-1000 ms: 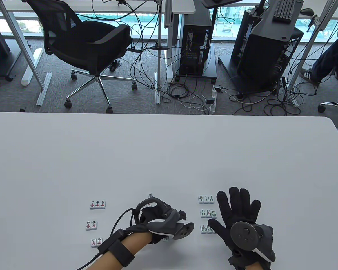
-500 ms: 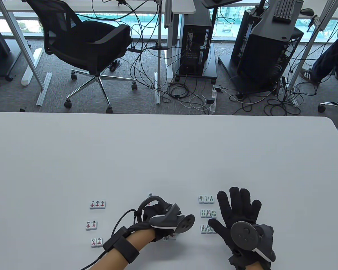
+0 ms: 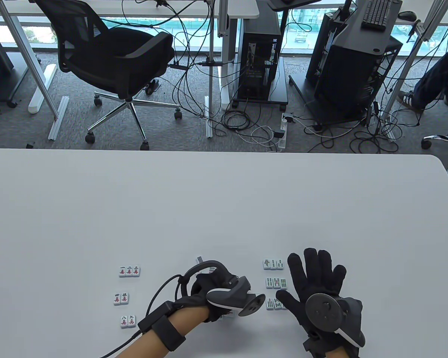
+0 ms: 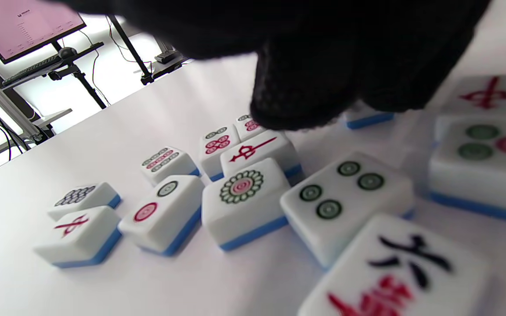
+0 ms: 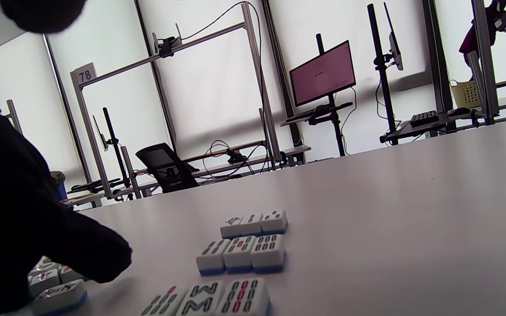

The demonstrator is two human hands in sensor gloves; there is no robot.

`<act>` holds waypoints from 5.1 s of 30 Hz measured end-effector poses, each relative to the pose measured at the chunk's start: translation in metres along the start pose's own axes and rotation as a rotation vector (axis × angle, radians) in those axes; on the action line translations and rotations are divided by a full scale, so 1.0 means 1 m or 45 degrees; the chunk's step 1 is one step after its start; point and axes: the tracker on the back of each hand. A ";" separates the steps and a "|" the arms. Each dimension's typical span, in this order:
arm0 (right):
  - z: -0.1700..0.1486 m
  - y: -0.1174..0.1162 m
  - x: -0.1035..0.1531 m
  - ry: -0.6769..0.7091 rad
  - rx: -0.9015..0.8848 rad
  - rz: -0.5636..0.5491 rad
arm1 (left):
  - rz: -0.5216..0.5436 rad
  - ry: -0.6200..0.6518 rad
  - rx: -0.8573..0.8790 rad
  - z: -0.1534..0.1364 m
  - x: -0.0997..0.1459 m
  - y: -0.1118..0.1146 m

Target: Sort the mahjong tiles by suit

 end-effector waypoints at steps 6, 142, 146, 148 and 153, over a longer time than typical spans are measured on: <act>0.000 0.000 0.000 0.000 -0.003 -0.002 | 0.029 0.020 -0.012 0.007 -0.007 0.007; 0.003 -0.007 -0.002 0.001 0.047 0.042 | 0.054 -0.077 0.027 0.005 0.091 0.031; 0.003 -0.007 -0.002 0.000 0.047 0.042 | 0.061 -0.070 0.079 -0.001 0.093 0.030; 0.003 -0.006 -0.002 0.001 0.045 0.038 | 0.072 -0.115 0.167 -0.015 0.097 0.026; 0.003 -0.006 -0.002 -0.001 0.040 0.033 | 0.094 -0.283 0.192 -0.067 0.119 0.008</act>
Point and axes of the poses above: the tracker on the back of each hand, its own z axis roughly to the thumb side, its own x axis roughly from the fingertips to the wrist, y = z × x, and after that the axes turned 5 degrees about z, right-handed
